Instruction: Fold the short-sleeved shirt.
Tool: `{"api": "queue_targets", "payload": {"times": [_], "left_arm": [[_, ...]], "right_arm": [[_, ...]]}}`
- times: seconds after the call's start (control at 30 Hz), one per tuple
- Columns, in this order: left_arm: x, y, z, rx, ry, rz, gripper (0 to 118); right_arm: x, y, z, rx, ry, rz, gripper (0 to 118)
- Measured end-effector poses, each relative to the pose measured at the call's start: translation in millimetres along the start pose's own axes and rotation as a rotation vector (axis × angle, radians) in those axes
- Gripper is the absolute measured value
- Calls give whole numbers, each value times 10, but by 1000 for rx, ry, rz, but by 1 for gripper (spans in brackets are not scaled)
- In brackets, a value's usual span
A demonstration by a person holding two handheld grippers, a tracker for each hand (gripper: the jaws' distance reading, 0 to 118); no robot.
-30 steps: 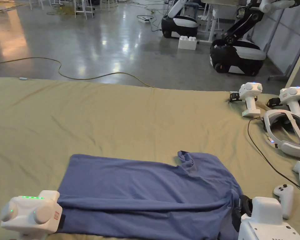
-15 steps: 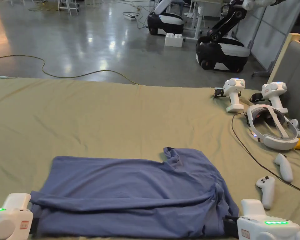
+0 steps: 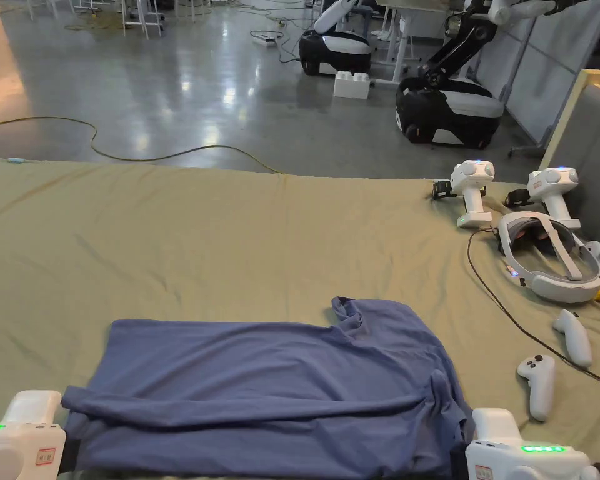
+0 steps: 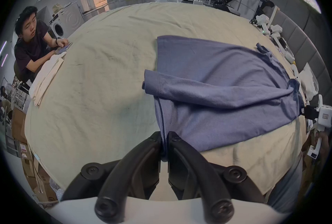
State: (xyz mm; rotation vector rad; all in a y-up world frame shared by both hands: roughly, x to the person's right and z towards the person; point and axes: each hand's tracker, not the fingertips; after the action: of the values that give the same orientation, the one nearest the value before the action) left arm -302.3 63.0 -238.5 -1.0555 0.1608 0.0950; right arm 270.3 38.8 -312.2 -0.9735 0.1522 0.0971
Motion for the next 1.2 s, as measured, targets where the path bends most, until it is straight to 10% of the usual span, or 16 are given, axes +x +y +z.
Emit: {"api": "queue_targets", "payload": {"times": [0.37, 0.87, 1.03, 1.2], "left_arm": [[-350, -211, 578, 80, -65, 82, 8], [-380, -1231, 147, -116, -62, 105, 8], [-375, -1127, 226, -105, -46, 92, 21], [-243, -882, 470, 66, -20, 50, 38]], "right_arm": [[24, -90, 910, 81, -18, 76, 9], [-109, -976, 471, -118, -70, 124, 9], [-192, -837, 672, -66, -186, 172, 65], [-349, -498, 1084, 154, -128, 55, 69]]}}
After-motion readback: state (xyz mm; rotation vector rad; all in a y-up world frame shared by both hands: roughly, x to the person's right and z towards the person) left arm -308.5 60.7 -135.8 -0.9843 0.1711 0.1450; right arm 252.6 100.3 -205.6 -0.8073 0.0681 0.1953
